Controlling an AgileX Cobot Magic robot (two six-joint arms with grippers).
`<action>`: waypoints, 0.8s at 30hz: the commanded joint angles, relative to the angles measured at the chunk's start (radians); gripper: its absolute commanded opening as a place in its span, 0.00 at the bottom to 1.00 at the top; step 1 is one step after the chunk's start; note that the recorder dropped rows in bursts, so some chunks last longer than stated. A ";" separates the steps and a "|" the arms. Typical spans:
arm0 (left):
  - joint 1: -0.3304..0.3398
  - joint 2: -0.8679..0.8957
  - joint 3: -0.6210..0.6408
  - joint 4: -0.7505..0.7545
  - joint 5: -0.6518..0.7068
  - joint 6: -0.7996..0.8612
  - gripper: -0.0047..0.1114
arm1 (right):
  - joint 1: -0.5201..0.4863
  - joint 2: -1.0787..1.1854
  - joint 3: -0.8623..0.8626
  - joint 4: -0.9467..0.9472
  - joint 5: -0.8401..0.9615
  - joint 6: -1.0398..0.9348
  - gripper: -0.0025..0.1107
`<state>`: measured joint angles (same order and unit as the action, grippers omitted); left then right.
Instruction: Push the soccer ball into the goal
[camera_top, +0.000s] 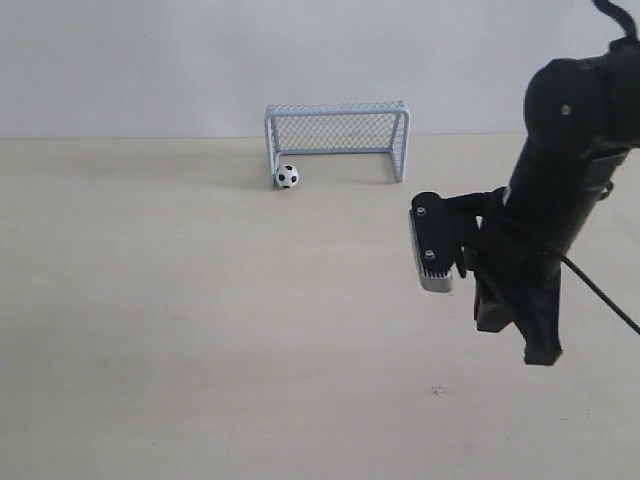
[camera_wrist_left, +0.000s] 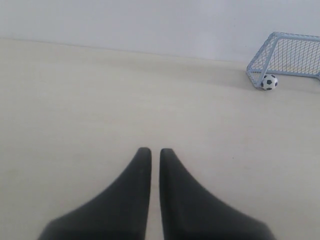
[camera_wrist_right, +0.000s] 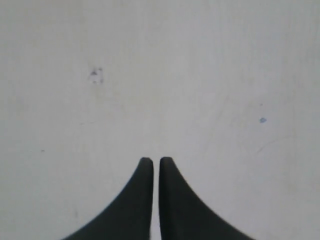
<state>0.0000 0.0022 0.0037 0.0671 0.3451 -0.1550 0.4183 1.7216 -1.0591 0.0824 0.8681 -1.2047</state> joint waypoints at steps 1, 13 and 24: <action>0.002 -0.002 -0.004 -0.005 -0.006 -0.010 0.09 | 0.001 -0.148 0.135 0.077 -0.058 0.003 0.02; 0.002 -0.002 -0.004 -0.005 -0.006 -0.010 0.09 | 0.001 -0.448 0.269 0.494 0.005 0.063 0.02; 0.002 -0.002 -0.004 -0.005 -0.006 -0.010 0.09 | 0.001 -0.616 0.270 0.563 0.307 0.262 0.02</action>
<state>0.0000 0.0022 0.0037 0.0671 0.3451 -0.1550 0.4183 1.1367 -0.7963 0.6353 1.0857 -0.9650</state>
